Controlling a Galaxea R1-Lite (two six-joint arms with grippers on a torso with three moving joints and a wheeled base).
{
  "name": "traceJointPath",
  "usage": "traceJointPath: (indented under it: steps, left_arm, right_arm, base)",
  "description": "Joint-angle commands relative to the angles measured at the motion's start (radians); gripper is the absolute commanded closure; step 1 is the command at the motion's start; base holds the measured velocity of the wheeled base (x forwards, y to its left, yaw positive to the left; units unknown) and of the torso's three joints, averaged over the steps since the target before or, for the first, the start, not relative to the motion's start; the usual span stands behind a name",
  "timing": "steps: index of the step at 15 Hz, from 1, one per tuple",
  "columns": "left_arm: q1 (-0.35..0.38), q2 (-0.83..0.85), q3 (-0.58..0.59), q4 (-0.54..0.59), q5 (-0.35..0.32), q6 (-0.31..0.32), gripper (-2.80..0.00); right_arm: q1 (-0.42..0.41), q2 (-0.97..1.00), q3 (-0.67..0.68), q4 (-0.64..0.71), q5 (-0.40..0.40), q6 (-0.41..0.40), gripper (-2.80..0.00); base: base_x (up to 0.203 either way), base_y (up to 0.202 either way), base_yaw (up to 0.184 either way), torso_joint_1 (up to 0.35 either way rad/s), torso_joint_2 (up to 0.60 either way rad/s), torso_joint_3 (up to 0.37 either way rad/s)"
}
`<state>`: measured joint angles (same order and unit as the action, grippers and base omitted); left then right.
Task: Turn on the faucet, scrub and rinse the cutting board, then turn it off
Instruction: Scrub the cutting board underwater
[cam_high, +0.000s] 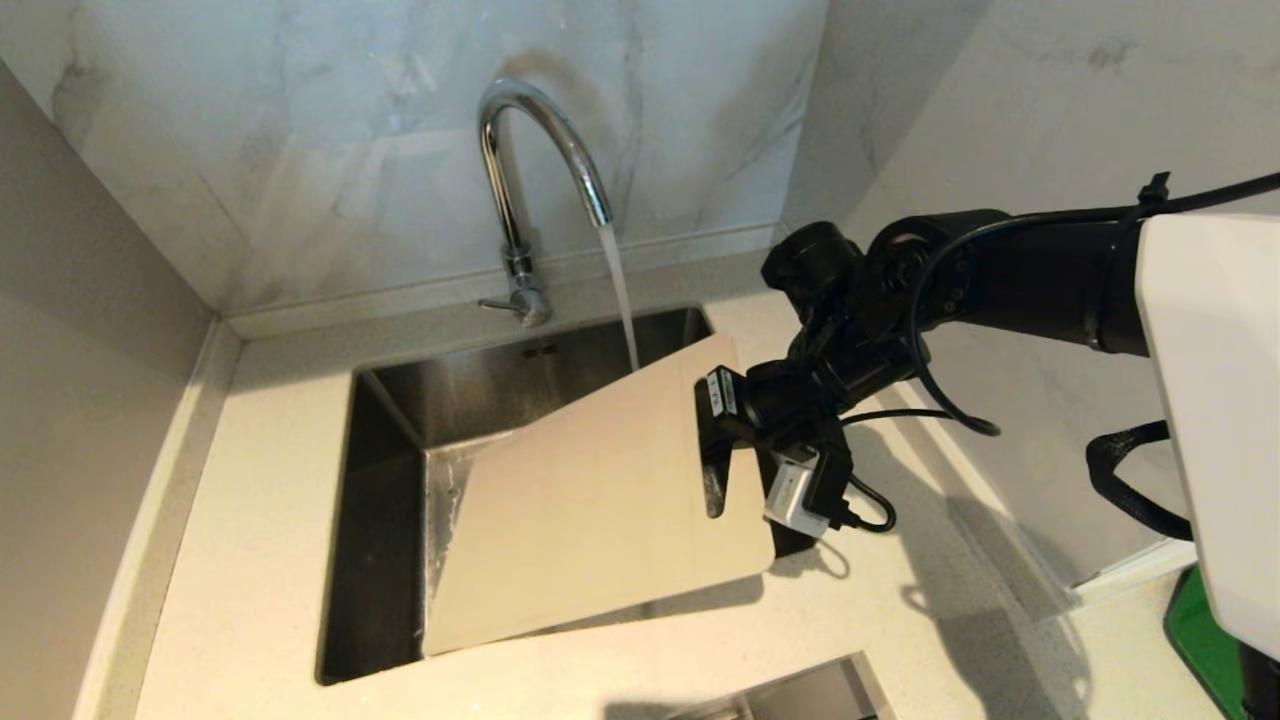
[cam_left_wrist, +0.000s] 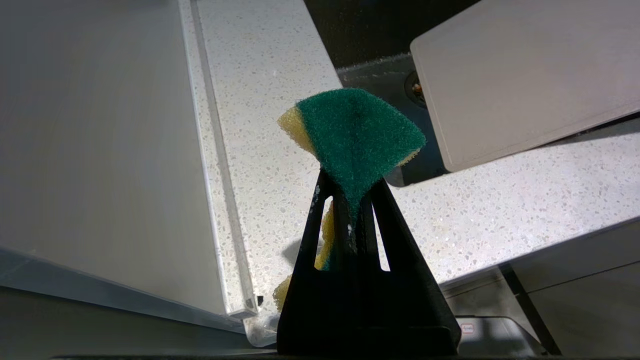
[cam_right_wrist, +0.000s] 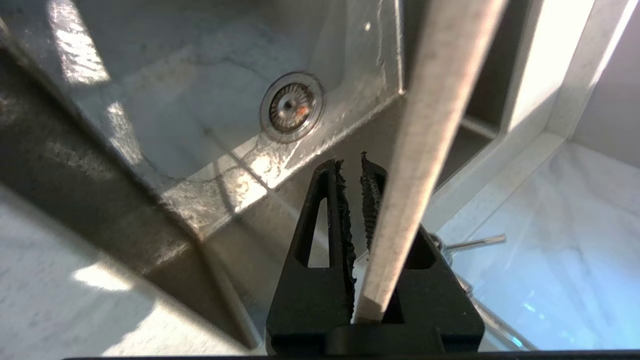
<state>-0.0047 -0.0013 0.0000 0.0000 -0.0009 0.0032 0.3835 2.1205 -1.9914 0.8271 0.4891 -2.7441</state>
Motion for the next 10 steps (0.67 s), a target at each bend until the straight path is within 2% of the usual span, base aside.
traceJointPath:
  steps: [1, 7, 10]
  left_arm:
    - [0.000, 0.000, 0.000, 0.000, -0.001, 0.000, 0.00]
    - [0.000, 0.000, 0.000, 0.000, 0.000, 0.000, 0.00]
    - [0.000, 0.000, 0.000, 0.000, -0.001, 0.000, 0.00]
  right_arm:
    - [-0.001, -0.022, -0.003, 0.001, 0.006, -0.016, 0.00]
    - [-0.009, -0.080, -0.003, -0.003, 0.006, -0.016, 0.00]
    - [-0.009, -0.077, -0.003, -0.046, 0.003, -0.016, 0.00]
  base:
    - [0.000, 0.000, 0.000, 0.000, 0.00, 0.000]
    - [0.000, 0.000, 0.000, 0.000, 0.00, 0.000]
    - [0.000, 0.000, 0.000, 0.000, 0.00, 0.000]
